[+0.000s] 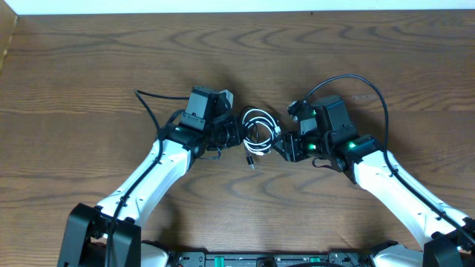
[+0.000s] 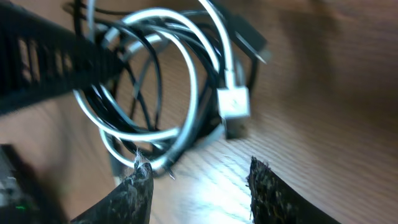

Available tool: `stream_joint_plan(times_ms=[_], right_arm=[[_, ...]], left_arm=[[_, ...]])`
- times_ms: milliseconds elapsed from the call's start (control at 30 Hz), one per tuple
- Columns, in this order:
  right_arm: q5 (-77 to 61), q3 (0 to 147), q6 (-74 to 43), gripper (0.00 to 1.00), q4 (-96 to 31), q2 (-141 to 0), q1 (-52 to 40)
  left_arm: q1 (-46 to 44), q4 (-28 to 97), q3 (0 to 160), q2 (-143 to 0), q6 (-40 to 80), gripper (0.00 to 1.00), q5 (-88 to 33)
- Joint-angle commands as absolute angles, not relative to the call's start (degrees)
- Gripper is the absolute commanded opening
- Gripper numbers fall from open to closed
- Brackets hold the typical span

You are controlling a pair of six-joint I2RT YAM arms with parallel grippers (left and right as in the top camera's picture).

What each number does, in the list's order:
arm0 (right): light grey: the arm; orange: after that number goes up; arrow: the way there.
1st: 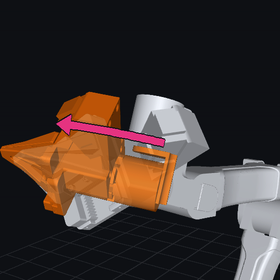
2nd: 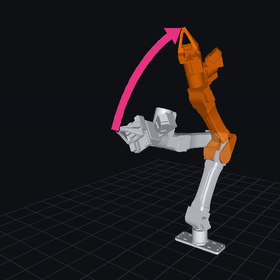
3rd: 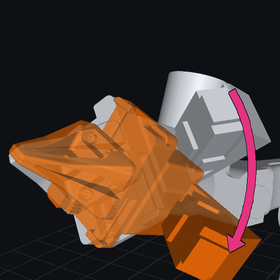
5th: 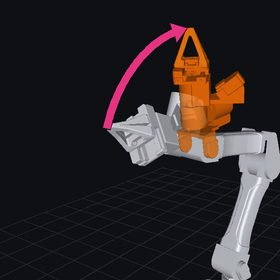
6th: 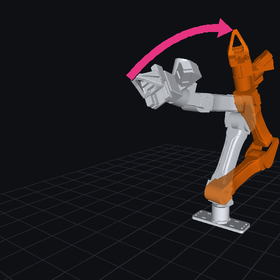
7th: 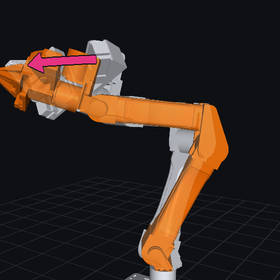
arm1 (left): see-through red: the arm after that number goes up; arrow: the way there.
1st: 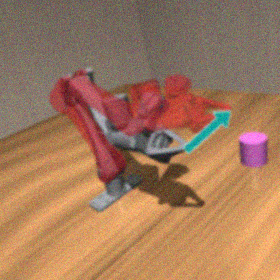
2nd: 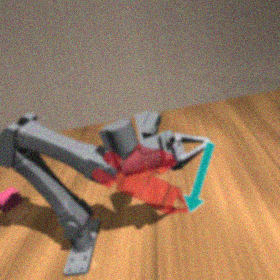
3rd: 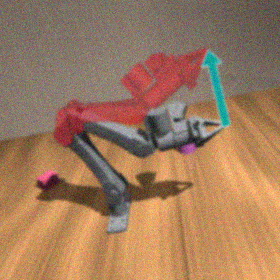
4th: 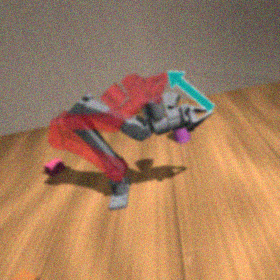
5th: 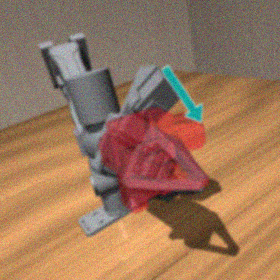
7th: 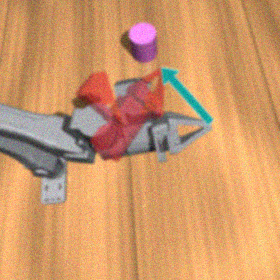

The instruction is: Untangle cables

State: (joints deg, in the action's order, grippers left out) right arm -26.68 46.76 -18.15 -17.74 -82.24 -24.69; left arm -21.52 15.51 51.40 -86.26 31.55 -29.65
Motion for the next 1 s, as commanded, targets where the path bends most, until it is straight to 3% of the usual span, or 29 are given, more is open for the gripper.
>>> stream_joint_plan(times_ms=[0,267,600,667,833,933,967], right_arm=[[-29.50,46.41,-28.05,0.46,-17.26,-82.52,-24.97],[-22.50,46.37,-47.88,0.44,-22.52,-82.52,-25.54],[-20.71,46.37,-57.30,0.43,-18.98,-82.52,-28.36],[-18.83,46.37,-57.89,0.36,-18.94,-82.52,-28.69],[-15.94,46.37,-57.84,0.01,-19.14,-82.52,-28.93],[-15.75,46.37,-56.25,0.01,-18.85,-82.52,-28.93],[-15.77,46.37,-54.15,0.01,-18.55,-82.52,-28.93]], left_arm=[[-21.45,15.51,52.40,-85.93,32.01,0.07,-33.93],[-21.45,15.46,52.40,-85.91,31.99,0.07,-35.94],[-21.96,15.33,52.40,-85.91,31.57,0.07,-41.89],[-22.04,15.33,52.40,-85.91,31.57,0.07,-42.13],[-22.04,15.35,52.40,-85.91,31.46,0.08,-42.24],[-22.04,15.55,52.40,-85.93,28.88,0.08,-42.17],[-22.04,15.90,52.40,-85.93,27.97,0.14,-41.74]])
